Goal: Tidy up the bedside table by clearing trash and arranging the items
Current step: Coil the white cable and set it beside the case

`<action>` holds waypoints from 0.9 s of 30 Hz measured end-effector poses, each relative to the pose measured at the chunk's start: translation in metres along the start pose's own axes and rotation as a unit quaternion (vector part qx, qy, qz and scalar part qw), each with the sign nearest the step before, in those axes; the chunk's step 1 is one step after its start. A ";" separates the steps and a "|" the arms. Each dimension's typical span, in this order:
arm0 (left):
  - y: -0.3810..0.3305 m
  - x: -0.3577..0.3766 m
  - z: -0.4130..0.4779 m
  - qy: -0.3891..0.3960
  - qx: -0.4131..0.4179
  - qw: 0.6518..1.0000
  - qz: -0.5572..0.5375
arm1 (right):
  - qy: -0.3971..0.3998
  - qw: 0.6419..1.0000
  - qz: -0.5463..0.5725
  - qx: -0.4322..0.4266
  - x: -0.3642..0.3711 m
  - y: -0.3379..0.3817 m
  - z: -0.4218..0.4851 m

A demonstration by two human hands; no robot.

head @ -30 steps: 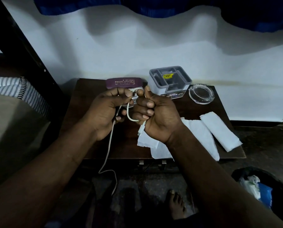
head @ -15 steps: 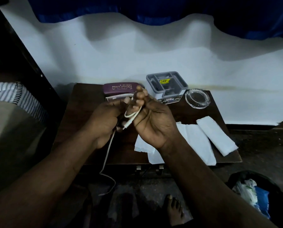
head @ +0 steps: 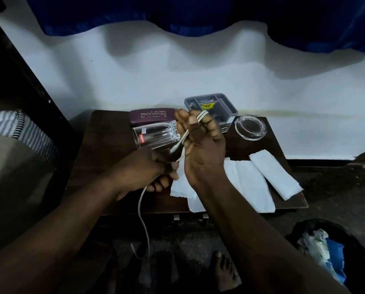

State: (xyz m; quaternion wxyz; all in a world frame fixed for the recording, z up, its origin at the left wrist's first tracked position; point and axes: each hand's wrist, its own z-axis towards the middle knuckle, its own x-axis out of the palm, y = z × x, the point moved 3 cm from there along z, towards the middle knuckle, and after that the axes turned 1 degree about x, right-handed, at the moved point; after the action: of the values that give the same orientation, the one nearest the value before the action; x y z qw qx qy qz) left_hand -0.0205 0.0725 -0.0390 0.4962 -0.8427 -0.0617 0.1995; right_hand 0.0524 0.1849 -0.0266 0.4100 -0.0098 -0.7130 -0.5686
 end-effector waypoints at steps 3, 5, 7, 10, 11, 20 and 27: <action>-0.004 -0.009 -0.003 -0.027 0.022 0.998 0.061 | 0.021 0.993 -0.114 -0.038 0.001 -0.001 0.000; -0.010 -0.020 -0.006 -0.069 0.063 0.988 0.125 | 0.043 0.981 -0.187 -0.038 0.004 -0.004 -0.003; -0.016 -0.030 -0.011 -0.113 0.113 0.972 0.174 | 0.065 0.967 -0.243 -0.024 0.005 -0.009 -0.007; -0.022 -0.040 -0.021 -0.186 0.185 0.945 0.195 | 0.094 0.937 -0.336 -0.008 0.004 -0.020 -0.008; -0.023 -0.042 -0.023 -0.201 0.202 0.939 0.190 | 0.098 0.923 -0.371 -0.009 0.003 -0.022 -0.009; -0.019 -0.056 -0.021 -0.238 0.305 0.899 0.204 | 0.149 0.910 -0.366 0.128 0.014 -0.022 -0.021; -0.013 -0.063 -0.010 -0.166 0.283 0.945 0.017 | 0.204 0.910 -0.202 0.299 0.010 -0.019 -0.023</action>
State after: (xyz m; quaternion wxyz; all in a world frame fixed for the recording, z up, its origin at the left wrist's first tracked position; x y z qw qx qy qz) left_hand -0.0727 0.0518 -0.0067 0.6932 -0.6239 -0.0697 0.3540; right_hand 0.0496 0.1550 -0.0356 0.4065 0.3736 -0.7374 -0.3892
